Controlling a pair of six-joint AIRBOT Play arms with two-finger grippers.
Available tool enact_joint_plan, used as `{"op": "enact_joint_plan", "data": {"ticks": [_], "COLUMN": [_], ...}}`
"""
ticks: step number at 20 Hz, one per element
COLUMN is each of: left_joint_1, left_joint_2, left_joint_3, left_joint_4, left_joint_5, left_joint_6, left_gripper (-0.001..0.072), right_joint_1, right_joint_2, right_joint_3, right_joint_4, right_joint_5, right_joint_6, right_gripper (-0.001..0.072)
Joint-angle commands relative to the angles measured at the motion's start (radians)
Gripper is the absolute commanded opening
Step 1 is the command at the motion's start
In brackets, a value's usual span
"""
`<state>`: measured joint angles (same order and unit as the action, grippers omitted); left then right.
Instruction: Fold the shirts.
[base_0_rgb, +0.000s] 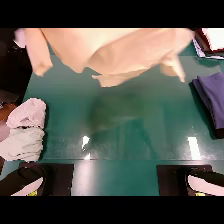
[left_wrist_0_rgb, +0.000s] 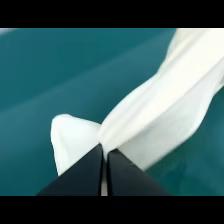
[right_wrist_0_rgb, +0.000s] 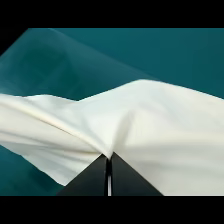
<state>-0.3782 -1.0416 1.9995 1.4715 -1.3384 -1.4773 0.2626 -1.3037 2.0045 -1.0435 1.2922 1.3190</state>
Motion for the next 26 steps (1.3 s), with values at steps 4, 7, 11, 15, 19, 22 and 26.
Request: {"op": "enact_joint_plan", "data": {"ticks": [4, 7, 11, 15, 19, 22, 26], "left_joint_1": [0.001, 0.001, 0.001, 0.005, 0.133, 0.228, 0.264], "left_joint_2": [0.047, 0.046, 0.014, -0.089, -0.270, -0.360, -0.375], "left_joint_3": [0.116, 0.059, -0.210, -0.538, -0.655, -0.649, -0.643], "left_joint_4": [-0.134, -0.140, -0.121, -0.003, -0.019, -0.105, -0.117], "left_joint_5": [-0.002, -0.008, -0.035, 0.024, 0.232, 0.336, 0.378], "left_joint_6": [0.003, 0.003, 0.003, 0.019, -0.008, -0.013, -0.016], "left_gripper": [0.0026, 0.0025, 0.0025, 0.0025, 0.0026, 0.0026, 0.0666], "right_joint_1": [-0.073, -0.092, -0.063, 0.019, 0.088, 0.111, 0.107], "right_joint_2": [0.339, 0.414, 0.389, 0.226, 0.053, -0.055, -0.168], "right_joint_3": [-0.142, -0.216, -0.392, -0.573, -0.713, -0.721, -0.606], "right_joint_4": [-0.112, -0.119, -0.117, -0.109, -0.108, -0.108, -0.101], "right_joint_5": [0.020, 0.021, 0.069, 0.064, -0.191, -0.340, -0.364], "right_joint_6": [0.082, 0.123, 0.193, 0.201, 0.200, 0.200, 0.201], "right_gripper": [0.0018, 0.0019, 0.0019, 0.0019, 0.0020, 0.0020, 0.0198]}}
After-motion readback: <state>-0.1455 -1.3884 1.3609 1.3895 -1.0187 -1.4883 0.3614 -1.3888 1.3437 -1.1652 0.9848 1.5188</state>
